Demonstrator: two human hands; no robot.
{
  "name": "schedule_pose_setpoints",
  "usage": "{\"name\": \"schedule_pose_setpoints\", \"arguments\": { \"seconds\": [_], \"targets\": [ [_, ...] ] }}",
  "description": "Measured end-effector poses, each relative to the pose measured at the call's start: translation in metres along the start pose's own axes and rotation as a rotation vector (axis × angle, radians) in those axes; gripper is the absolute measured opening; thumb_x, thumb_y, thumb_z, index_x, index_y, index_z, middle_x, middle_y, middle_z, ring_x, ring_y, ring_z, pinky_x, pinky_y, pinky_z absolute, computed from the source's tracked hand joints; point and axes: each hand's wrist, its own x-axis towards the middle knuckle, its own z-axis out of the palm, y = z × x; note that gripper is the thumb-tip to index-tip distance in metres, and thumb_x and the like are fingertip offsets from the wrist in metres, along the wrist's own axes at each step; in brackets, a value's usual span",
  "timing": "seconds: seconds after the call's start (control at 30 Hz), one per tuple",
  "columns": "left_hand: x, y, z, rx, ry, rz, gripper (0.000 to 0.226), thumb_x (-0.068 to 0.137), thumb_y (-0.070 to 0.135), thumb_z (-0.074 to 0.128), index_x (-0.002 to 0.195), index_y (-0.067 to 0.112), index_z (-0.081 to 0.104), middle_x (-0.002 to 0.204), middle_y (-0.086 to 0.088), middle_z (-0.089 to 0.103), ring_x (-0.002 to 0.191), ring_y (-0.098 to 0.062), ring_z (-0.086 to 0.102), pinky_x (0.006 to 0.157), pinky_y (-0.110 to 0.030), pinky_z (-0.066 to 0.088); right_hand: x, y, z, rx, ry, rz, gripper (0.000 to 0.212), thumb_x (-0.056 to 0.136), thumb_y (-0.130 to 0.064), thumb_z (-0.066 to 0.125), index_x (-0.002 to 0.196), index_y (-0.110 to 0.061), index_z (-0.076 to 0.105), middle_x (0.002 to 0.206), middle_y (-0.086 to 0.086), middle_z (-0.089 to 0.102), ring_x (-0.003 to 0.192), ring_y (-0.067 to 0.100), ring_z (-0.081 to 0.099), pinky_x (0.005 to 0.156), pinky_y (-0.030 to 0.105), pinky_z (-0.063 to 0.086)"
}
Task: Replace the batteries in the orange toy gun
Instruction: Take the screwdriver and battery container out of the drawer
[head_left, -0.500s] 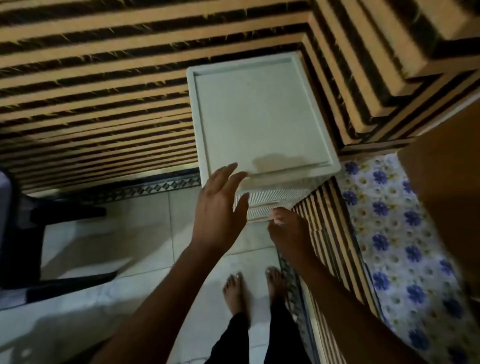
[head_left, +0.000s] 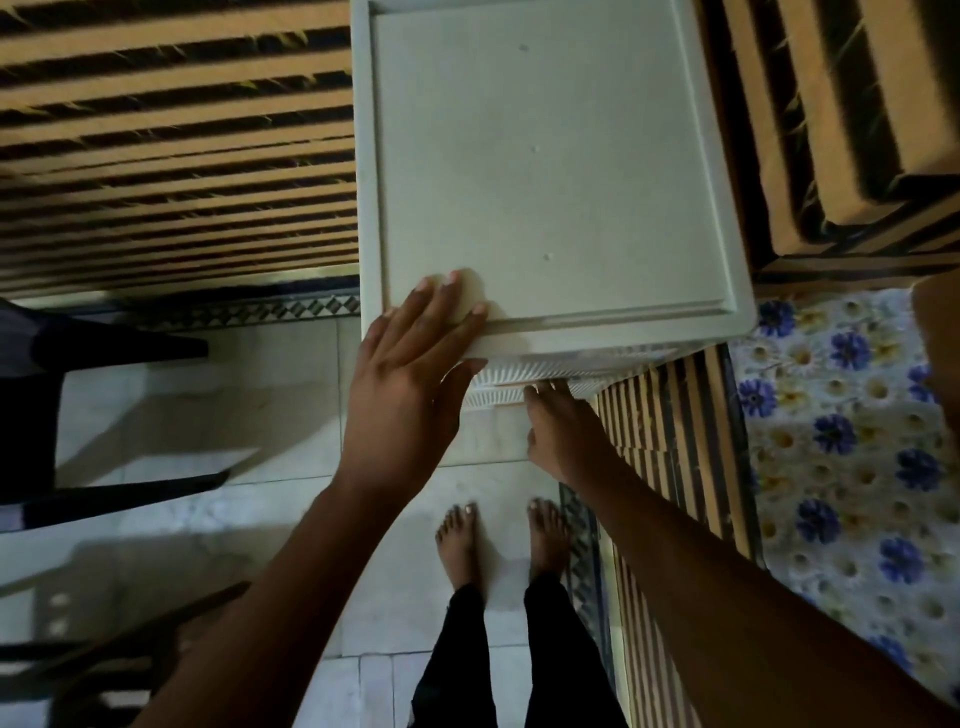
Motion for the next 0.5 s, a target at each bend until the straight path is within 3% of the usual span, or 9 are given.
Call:
{"name": "schedule_pose_setpoints", "arguments": {
  "seconds": [0.13,0.27,0.37,0.5],
  "targets": [
    [-0.001,0.000,0.002,0.013,0.004,0.002,0.044,0.105,0.029,0.058,0.149,0.021,0.058,0.164,-0.005,0.042,0.157,-0.026,0.033,0.125,-0.044,0.028,-0.006,0.003,0.009,-0.022,0.080,-0.011,0.049,0.084,-0.003,0.066,0.132,0.002,0.059,0.123,0.022,0.065,0.102,0.041,0.067,0.081,0.045,0.060],
    [0.001,0.004,-0.005,0.012,-0.045,-0.013,0.046,0.105,0.029,0.056,0.151,0.023,0.055,0.166,-0.004,0.039,0.158,-0.026,0.030,0.126,-0.044,0.026,-0.043,0.005,0.013,-0.062,0.063,-0.066,0.036,0.070,0.005,0.076,0.105,0.002,0.072,0.098,0.020,0.071,0.082,0.040,0.070,0.066,0.044,0.060],
    [0.003,0.008,-0.013,0.039,-0.094,-0.006,0.047,0.105,0.024,0.056,0.152,0.022,0.054,0.166,-0.007,0.038,0.158,-0.029,0.030,0.126,-0.046,0.027,-0.076,0.001,0.012,-0.102,0.058,-0.094,0.035,0.060,-0.001,0.082,0.093,-0.005,0.071,0.086,0.013,0.068,0.080,0.035,0.067,0.067,0.041,0.057],
    [0.005,0.017,-0.024,0.036,-0.166,-0.015,0.047,0.104,0.017,0.057,0.151,0.017,0.054,0.167,-0.011,0.037,0.157,-0.033,0.030,0.125,-0.052,0.031,-0.124,-0.009,0.001,-0.077,0.113,-0.129,0.042,0.055,-0.012,0.088,0.091,-0.011,0.066,0.088,0.010,0.062,0.082,0.033,0.062,0.066,0.042,0.053]
  ]
}}
